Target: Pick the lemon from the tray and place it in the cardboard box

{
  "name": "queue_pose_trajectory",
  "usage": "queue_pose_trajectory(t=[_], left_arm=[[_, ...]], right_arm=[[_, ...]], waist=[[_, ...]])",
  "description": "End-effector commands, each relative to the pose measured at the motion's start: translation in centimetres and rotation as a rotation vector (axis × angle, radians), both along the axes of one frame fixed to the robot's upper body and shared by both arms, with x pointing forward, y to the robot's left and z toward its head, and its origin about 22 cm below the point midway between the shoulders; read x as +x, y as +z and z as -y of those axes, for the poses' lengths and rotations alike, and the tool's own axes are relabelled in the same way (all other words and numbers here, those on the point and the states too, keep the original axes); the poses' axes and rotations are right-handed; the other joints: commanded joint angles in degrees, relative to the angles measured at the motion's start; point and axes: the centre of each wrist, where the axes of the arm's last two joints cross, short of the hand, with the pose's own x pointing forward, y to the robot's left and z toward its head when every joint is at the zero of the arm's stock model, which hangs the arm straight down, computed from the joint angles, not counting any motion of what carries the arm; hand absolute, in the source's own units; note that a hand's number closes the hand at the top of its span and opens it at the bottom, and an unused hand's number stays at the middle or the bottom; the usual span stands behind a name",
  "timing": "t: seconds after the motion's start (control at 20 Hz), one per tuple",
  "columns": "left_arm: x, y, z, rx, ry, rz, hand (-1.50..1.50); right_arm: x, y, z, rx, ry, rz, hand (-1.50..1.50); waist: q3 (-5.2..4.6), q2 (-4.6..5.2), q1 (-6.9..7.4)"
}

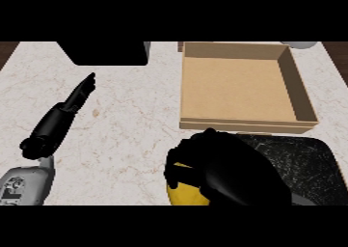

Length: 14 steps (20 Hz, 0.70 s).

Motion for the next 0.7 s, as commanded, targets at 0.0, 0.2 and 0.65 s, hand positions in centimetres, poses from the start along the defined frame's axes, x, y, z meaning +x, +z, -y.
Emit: queue_pose_trajectory(t=[0.0,0.2,0.65], left_arm=[[0.5,0.5,0.9,0.003,-0.019,0.011,0.00],[1.1,1.2,1.3,0.009,-0.010,0.011,0.00],[-0.1,0.2,0.2,0.000,-0.002,0.026,0.00]], right_arm=[[2.8,1.5,0.8,0.120,-0.186,-0.078,1.50],[5.7,3.8,0.7,0.177,-0.300,-0.101,1.50],[15.1,5.3,4.2,0.072,-0.451,-0.037,1.50]], waist=[[0.02,0.30,0.39],[0.03,0.28,0.42],[0.03,0.54,1.14]])
